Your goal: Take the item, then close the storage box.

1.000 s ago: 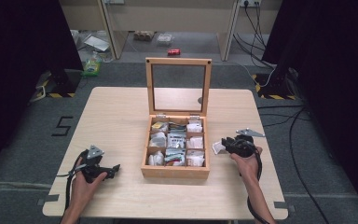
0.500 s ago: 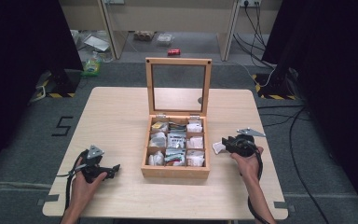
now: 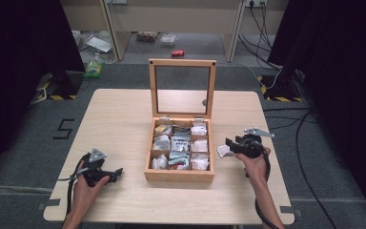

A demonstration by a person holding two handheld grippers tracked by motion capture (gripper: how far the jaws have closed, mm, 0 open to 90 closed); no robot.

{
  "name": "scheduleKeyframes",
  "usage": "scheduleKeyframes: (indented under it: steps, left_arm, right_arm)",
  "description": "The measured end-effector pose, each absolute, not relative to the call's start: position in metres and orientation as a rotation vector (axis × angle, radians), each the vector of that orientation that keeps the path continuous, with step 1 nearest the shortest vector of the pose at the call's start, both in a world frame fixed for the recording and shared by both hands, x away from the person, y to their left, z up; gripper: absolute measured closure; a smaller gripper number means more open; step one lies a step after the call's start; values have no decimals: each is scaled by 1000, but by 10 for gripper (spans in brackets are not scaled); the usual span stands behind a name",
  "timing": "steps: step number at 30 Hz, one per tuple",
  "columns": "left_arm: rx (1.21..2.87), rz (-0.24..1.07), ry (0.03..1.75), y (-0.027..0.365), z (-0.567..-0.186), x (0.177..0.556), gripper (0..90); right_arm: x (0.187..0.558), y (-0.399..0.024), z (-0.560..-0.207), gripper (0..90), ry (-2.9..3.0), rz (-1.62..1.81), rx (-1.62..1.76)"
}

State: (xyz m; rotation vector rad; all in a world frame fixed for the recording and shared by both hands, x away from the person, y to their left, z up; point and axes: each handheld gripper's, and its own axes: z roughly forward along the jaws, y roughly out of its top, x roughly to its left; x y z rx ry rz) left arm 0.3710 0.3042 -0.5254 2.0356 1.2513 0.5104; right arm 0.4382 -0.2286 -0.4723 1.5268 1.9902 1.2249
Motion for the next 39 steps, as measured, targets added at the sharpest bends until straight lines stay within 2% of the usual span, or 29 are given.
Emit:
scheduleKeyframes:
  steps: [12, 39]
  left_arm:
    - [2035, 510, 1251, 304, -525, 371, 0]
    - [2035, 511, 1251, 304, -525, 371, 0]
  right_arm:
    - [445, -232, -460, 352, 2021, 1259, 1504]
    - [457, -212, -439, 304, 2042, 1343, 1389]
